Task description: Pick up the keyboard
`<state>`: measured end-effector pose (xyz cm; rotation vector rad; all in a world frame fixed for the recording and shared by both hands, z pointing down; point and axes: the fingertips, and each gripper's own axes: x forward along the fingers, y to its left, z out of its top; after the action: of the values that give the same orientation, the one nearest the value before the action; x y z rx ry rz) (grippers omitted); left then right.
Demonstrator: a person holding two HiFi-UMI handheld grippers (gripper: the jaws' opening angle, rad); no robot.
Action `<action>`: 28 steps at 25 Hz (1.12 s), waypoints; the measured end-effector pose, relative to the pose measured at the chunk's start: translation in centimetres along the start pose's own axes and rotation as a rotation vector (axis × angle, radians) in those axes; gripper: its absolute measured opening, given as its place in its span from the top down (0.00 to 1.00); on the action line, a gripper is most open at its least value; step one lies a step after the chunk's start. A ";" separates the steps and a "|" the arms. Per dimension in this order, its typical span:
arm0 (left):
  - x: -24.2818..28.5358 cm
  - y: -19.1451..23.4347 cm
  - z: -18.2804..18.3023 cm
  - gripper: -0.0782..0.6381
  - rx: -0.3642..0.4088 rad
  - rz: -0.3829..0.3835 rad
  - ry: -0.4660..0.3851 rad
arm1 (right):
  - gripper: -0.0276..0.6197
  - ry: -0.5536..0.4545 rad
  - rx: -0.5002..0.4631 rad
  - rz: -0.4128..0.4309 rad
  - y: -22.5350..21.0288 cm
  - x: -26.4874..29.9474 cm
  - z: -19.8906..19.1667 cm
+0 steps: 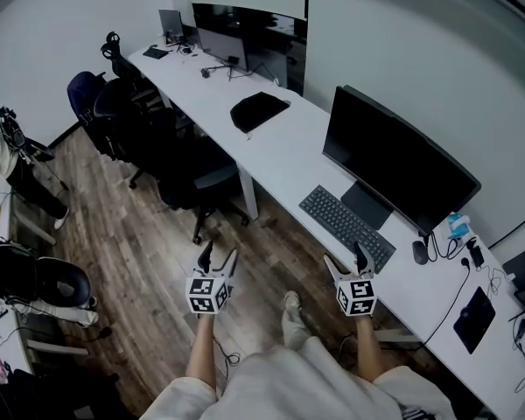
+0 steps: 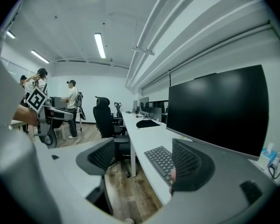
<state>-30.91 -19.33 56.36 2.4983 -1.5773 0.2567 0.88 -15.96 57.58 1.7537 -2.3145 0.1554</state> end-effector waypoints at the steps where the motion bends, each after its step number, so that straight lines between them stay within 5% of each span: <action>1: 1.1 0.1 0.3 0.50 0.002 -0.001 0.001 | 0.38 0.002 0.004 -0.002 -0.7 0.8 0.0; 28: 25.3 2.8 7.0 0.50 -0.002 0.015 0.023 | 0.38 0.042 0.014 0.061 -12.7 21.9 4.0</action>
<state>-22.35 -44.26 55.76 2.4743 -1.5872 0.2848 6.96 -40.83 58.44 1.6711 -2.3433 0.2168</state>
